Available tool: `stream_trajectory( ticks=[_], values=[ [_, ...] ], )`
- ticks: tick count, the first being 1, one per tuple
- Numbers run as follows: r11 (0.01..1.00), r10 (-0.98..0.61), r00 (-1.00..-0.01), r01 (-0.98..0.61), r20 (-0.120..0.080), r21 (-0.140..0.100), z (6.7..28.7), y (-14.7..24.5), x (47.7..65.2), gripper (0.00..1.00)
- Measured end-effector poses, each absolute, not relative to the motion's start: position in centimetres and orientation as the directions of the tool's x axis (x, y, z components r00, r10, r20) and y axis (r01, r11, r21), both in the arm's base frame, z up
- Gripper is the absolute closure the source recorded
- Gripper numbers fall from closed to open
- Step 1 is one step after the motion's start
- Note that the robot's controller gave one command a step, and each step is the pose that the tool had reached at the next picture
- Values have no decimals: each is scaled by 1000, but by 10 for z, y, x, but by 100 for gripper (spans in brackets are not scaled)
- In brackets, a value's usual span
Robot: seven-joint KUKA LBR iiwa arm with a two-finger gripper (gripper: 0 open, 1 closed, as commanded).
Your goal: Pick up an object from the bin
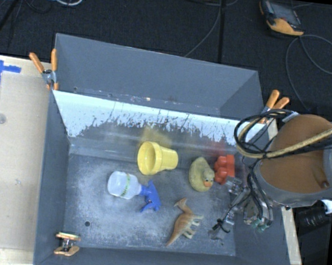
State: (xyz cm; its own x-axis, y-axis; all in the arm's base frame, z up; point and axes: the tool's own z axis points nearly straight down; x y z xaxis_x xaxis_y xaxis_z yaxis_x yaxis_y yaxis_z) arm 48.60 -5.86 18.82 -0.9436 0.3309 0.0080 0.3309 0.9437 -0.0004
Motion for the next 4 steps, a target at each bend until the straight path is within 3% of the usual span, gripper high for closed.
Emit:
stream_trajectory(
  ticks=[2, 3, 4],
  values=[
    [1000, -8, -1000, -8, 12, 4, 137, -18, 481, 0],
    [952, 307, -952, 307, 11, 2, 74, -22, 512, 100],
    [952, 306, -952, 306, 11, 2, 74, -21, 512, 100]
  ],
)
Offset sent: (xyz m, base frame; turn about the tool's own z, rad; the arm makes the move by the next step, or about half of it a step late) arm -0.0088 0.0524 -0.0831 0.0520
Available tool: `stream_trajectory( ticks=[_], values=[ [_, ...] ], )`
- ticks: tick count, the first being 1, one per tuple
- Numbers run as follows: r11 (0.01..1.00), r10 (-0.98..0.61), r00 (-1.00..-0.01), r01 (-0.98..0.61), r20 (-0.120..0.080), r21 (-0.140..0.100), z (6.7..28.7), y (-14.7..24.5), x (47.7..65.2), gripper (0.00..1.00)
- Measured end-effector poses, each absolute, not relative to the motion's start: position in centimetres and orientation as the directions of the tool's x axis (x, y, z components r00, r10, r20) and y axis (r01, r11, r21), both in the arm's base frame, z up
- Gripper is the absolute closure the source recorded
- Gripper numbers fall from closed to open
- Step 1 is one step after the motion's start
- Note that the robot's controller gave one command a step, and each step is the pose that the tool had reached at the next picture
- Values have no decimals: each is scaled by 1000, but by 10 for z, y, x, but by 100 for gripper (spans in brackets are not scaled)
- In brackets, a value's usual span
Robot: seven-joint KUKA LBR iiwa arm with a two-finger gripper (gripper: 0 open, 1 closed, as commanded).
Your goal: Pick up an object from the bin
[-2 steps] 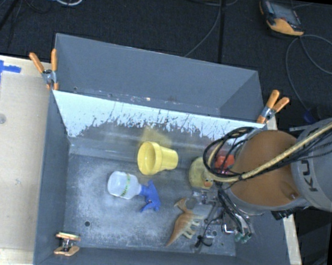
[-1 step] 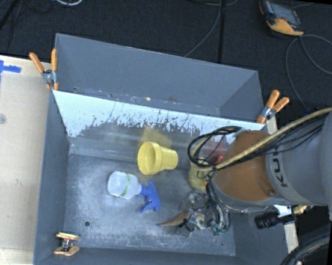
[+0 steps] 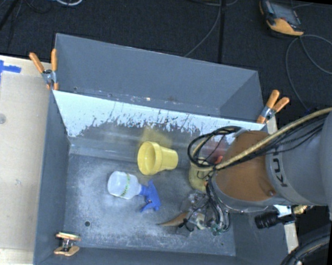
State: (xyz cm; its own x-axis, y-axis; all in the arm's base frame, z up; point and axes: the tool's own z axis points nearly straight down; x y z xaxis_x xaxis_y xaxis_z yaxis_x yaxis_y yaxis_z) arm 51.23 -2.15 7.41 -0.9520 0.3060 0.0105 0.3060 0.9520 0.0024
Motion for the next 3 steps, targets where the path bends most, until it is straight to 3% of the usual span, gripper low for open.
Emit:
stream_trajectory(
  ticks=[1, 2, 3],
  values=[
    [959, 283, -959, 283, 11, 2, 177, -23, 509, 100],
    [959, 282, -959, 282, 12, 2, 177, -23, 509, 0],
    [960, 281, -960, 281, 12, 2, 177, -23, 509, 0]
  ],
)
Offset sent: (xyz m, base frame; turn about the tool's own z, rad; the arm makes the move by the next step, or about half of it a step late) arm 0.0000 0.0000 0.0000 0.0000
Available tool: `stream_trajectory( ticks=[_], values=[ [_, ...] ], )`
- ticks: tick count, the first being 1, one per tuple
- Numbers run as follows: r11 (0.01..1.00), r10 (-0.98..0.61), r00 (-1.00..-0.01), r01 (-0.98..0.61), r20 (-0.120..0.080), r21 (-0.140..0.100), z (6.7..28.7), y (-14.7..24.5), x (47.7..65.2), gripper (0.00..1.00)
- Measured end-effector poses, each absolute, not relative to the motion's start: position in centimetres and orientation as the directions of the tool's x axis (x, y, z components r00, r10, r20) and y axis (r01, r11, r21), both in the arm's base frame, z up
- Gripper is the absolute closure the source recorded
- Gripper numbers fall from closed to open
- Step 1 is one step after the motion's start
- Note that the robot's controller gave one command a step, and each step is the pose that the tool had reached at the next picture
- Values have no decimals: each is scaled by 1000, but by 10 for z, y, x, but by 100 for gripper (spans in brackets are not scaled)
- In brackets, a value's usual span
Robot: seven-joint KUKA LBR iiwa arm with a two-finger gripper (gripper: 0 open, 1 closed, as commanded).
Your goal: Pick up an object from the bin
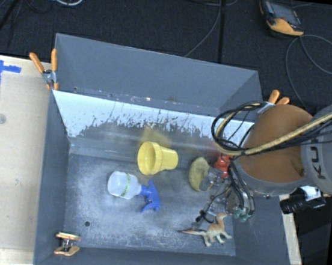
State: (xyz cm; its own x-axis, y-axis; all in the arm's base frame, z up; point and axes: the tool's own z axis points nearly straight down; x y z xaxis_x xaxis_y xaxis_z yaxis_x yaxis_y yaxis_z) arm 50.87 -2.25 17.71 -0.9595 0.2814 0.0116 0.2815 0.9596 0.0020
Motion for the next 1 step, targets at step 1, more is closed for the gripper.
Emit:
stream_trajectory(
  ticks=[1],
  values=[
    [979, 206, -979, 206, 5, 5, 158, -35, 506, 0]
  ],
)
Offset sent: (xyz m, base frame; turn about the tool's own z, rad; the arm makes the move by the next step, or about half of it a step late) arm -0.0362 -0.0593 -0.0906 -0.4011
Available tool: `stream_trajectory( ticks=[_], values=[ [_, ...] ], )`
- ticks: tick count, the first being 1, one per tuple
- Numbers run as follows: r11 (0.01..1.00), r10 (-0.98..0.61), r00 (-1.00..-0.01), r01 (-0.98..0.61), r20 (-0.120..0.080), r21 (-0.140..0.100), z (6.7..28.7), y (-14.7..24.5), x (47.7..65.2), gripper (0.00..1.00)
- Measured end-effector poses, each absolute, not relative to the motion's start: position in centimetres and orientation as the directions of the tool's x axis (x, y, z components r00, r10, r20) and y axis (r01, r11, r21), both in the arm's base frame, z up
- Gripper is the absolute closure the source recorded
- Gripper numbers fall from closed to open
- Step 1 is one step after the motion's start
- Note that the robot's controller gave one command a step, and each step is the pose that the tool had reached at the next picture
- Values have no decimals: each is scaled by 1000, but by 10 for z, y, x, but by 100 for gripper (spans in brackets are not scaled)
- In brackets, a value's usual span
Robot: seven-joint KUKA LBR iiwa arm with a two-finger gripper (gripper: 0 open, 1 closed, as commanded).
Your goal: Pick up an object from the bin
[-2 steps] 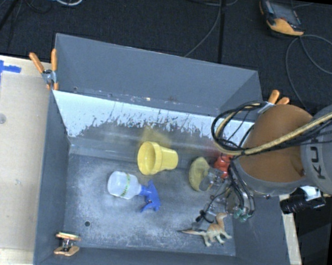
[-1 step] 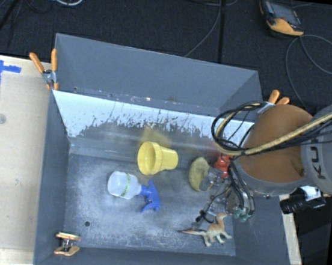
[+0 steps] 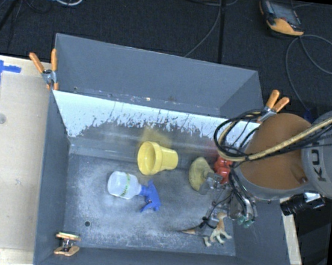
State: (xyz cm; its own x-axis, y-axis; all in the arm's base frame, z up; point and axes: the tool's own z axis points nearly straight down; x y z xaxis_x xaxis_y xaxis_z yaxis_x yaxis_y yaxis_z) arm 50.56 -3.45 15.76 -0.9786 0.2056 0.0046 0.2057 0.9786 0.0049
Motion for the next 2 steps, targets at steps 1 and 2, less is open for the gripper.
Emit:
stream_trajectory(
  ticks=[1, 2],
  values=[
    [998, -55, -998, -55, 10, 6, 111, -64, 485, 0],
    [955, 296, -955, 296, 6, 5, 70, -75, 471, 100]
  ],
)
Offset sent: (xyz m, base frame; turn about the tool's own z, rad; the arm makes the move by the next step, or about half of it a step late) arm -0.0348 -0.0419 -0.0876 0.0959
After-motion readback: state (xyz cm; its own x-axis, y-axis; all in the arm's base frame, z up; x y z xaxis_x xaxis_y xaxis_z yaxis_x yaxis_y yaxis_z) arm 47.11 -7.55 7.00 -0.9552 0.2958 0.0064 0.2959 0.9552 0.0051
